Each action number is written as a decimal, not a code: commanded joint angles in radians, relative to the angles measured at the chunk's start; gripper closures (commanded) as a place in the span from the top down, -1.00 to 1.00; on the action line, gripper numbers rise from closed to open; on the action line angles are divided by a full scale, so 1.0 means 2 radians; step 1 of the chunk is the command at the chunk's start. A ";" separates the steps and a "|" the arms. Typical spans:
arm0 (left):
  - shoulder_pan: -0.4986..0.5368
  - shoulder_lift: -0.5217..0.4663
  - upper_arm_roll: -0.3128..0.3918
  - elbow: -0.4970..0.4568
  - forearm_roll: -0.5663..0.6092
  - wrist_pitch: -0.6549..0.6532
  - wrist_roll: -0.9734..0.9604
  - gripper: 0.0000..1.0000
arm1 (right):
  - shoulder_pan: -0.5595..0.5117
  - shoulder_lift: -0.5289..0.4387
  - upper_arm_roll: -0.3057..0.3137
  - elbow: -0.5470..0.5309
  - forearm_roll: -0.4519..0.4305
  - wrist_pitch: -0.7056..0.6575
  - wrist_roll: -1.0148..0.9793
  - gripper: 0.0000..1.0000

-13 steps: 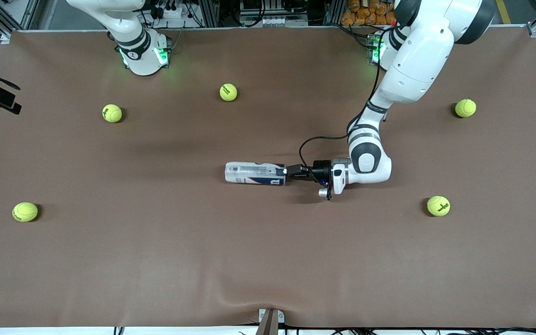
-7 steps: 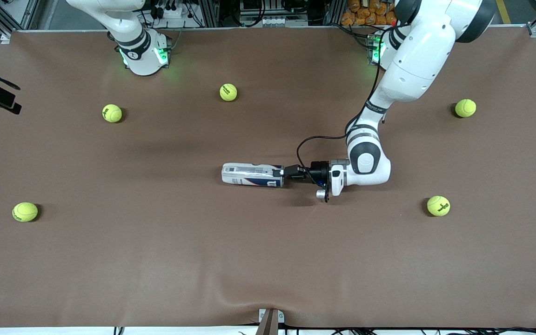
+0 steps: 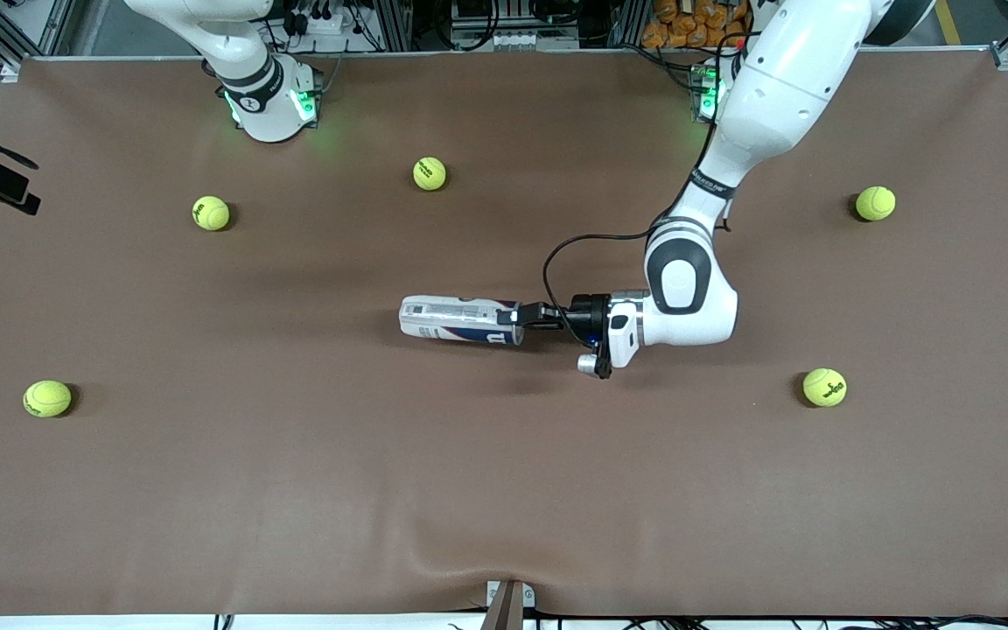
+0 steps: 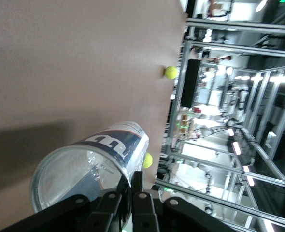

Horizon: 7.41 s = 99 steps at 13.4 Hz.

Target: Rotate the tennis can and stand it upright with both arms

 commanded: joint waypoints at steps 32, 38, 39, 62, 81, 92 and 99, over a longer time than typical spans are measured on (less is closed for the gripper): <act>-0.180 -0.020 0.011 0.192 0.797 -0.094 -0.898 -1.00 | -0.005 -0.004 0.007 -0.001 -0.005 -0.003 -0.001 1.00; -0.189 -0.015 0.015 0.192 0.810 -0.093 -0.918 -1.00 | -0.005 -0.003 0.007 -0.001 -0.005 -0.003 0.000 1.00; -0.192 -0.014 0.015 0.191 0.810 -0.093 -0.923 -1.00 | -0.005 -0.004 0.007 -0.001 -0.005 -0.003 -0.001 1.00; -0.154 -0.088 0.014 0.193 0.807 -0.135 -0.848 1.00 | -0.007 -0.003 0.007 0.000 -0.006 -0.003 0.000 1.00; 0.146 -0.160 -0.054 0.189 0.810 -0.206 -0.552 1.00 | -0.007 -0.004 0.007 0.000 -0.006 -0.003 0.000 1.00; 0.199 -0.355 -0.019 0.045 0.808 -0.264 -0.409 1.00 | -0.006 -0.003 0.007 -0.001 -0.004 -0.003 0.000 1.00; 0.183 -0.336 0.038 0.045 0.804 -0.218 -0.345 1.00 | 0.001 -0.003 0.007 -0.001 0.000 -0.006 0.001 1.00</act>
